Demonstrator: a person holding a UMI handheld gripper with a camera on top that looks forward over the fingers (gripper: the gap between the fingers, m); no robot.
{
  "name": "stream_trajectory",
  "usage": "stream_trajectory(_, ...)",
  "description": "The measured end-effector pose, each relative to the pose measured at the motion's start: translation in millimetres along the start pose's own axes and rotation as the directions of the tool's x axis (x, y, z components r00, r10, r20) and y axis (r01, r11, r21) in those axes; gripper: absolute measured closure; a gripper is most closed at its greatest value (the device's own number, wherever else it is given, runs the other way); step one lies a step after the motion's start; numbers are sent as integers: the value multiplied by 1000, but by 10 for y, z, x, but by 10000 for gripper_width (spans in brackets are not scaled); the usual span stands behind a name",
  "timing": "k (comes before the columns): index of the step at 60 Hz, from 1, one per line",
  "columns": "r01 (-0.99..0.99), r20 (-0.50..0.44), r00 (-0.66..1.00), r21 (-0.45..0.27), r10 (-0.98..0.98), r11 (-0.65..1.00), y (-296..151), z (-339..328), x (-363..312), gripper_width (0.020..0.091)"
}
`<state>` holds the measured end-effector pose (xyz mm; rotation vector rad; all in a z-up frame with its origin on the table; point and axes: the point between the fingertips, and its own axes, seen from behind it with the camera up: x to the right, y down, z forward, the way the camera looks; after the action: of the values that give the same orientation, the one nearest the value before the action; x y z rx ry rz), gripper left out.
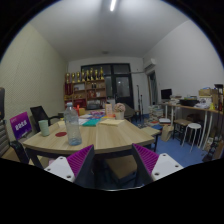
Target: Pour water
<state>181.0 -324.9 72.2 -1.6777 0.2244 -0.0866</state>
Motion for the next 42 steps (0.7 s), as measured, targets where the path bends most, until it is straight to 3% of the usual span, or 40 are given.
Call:
stream_trajectory(11, 21, 43, 999, 30, -22, 999, -102, 172, -134, 280)
stream_trajectory(24, 43, 137, 989, 92, -55, 995, -256, 742, -847, 274)
stream_trajectory(42, 95, 129, 986, 105, -109, 990, -387, 1771, -1765, 283)
